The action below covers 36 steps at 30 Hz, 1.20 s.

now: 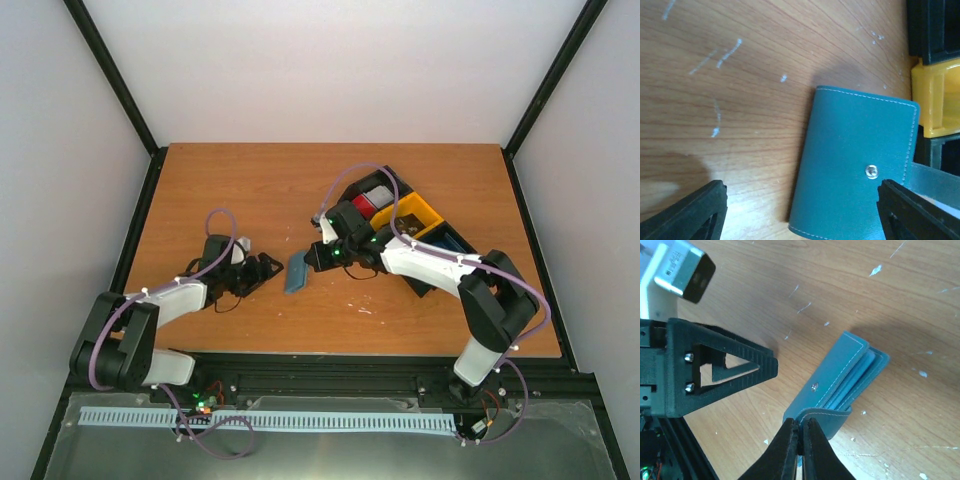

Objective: Put the credit cards into the card holder
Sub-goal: Open the card holder at the center of the board.

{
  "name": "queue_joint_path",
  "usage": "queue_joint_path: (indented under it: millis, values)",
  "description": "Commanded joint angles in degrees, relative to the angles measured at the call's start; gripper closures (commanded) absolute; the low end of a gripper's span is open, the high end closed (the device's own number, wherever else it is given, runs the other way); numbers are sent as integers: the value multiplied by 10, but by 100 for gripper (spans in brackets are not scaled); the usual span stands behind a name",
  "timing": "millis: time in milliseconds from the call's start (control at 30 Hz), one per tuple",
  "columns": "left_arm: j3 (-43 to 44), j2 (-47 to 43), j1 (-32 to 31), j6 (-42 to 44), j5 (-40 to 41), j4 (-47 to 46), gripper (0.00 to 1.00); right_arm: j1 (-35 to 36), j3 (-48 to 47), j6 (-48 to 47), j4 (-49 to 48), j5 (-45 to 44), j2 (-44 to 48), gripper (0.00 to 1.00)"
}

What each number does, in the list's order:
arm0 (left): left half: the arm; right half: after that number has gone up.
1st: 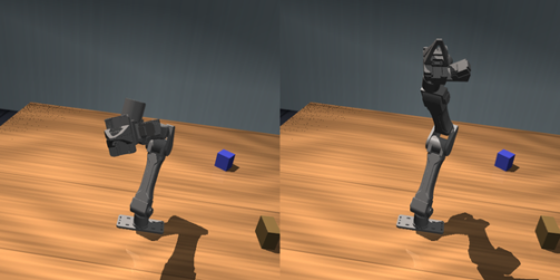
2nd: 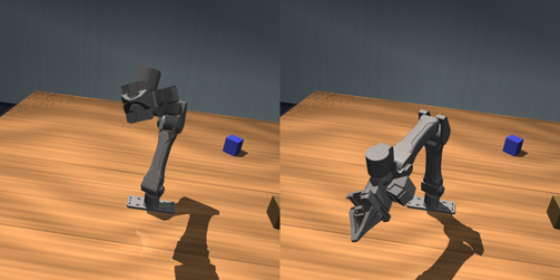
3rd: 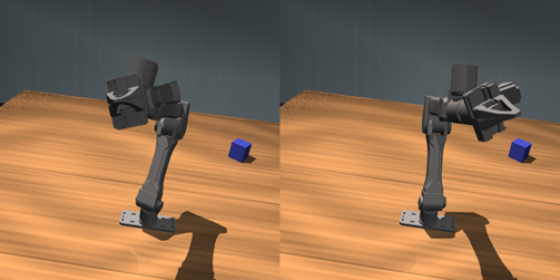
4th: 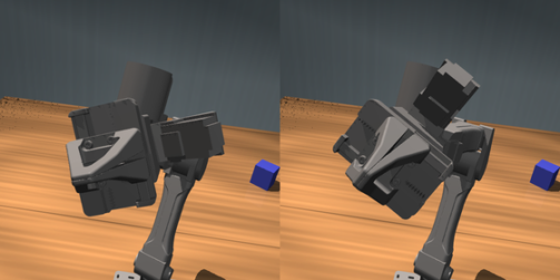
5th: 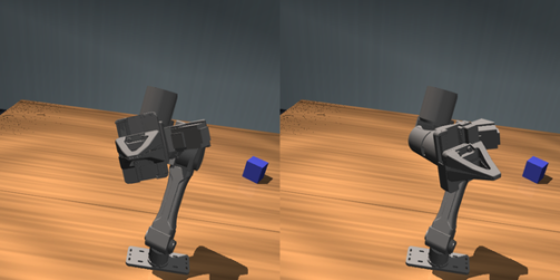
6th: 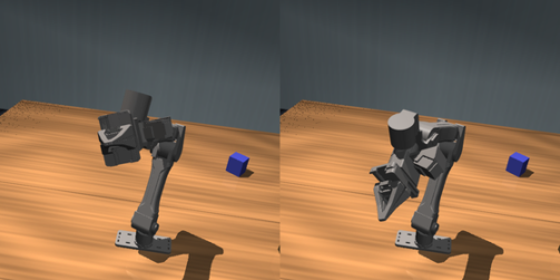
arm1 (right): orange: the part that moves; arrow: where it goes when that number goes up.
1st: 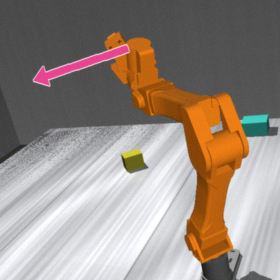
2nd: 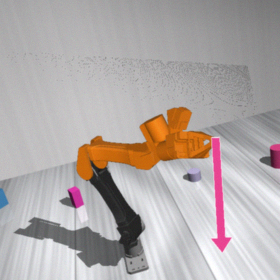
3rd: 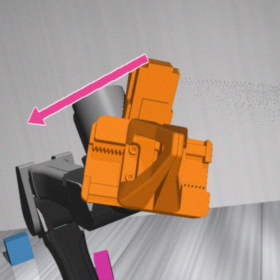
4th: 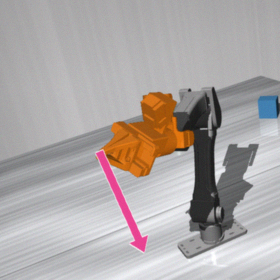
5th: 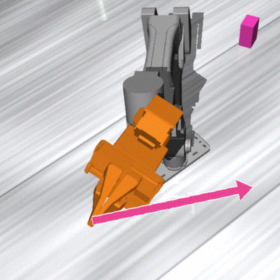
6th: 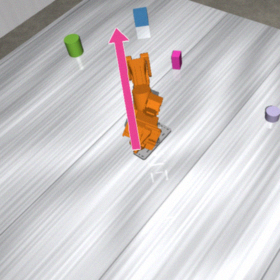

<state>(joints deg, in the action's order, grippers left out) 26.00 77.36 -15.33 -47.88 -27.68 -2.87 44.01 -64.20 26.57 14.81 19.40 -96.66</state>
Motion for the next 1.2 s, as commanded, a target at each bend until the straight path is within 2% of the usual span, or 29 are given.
queue_joint_path:
  millis: [0,267,800,1167]
  values:
    - [5,-20,-5,31,-28,-31,12,-2,-6,1,6,33,5,97]
    - [14,-27,-5,63,-59,-37,0,-2,-6,3,-22,73,13,96]
    - [42,21,-5,115,-100,-10,1,-2,-6,5,-34,80,7,97]
    - [69,54,-5,148,-78,44,1,-2,-5,2,-39,82,10,96]
